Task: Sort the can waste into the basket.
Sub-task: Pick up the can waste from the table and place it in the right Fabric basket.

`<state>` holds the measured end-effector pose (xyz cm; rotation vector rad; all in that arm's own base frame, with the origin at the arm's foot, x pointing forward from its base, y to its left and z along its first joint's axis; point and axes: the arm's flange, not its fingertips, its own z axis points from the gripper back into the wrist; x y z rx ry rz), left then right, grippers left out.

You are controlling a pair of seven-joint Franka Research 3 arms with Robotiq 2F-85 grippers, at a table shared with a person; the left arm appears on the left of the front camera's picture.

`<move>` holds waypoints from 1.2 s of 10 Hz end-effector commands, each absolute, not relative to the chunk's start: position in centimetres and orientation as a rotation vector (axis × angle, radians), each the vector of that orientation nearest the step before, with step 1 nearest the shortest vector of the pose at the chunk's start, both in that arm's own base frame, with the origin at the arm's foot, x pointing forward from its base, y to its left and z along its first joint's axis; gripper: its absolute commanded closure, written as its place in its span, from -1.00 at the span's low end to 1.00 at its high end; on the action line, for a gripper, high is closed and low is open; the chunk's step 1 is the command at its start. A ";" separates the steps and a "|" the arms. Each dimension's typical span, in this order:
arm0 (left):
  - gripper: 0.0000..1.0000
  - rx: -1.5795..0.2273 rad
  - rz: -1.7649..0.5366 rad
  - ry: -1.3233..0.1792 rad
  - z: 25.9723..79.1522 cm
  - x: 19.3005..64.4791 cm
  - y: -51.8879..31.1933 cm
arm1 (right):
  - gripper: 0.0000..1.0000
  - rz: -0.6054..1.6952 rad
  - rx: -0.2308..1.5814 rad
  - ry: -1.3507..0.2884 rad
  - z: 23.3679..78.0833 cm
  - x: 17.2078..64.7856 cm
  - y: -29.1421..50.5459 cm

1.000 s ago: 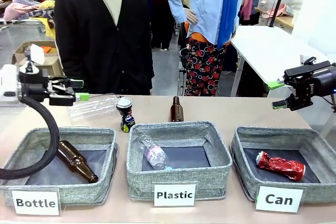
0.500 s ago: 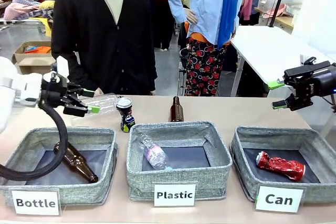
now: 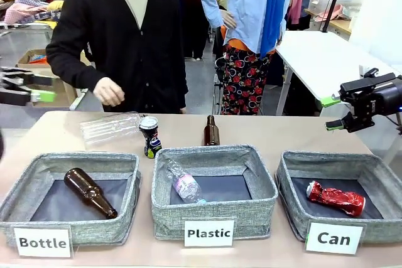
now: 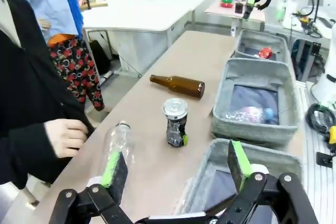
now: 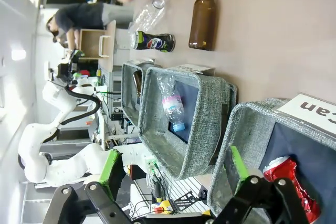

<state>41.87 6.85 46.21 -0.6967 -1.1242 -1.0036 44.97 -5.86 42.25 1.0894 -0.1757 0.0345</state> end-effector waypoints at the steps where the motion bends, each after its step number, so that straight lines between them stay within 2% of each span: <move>1: -1.00 -0.640 -0.973 -1.109 44.3 41.9 6.1 | -1.00 0.056 1.095 -0.182 42.6 44.8 -6.0; 3: -1.00 -0.605 -0.955 -1.082 43.7 42.9 5.7 | -1.00 0.056 1.095 -0.182 42.6 44.8 -6.0; 7: -1.00 -0.677 -0.666 -1.320 48.4 39.9 18.7 | -1.00 0.056 1.095 -0.182 42.6 44.8 -6.0; 9: -1.00 -0.730 -0.484 -1.404 48.3 37.1 25.2 | -1.00 0.056 1.095 -0.182 42.6 44.8 -6.0; 12: -1.00 -0.781 -0.401 -1.476 46.1 33.3 28.5 | -1.00 0.056 1.095 -0.182 42.6 44.8 -6.0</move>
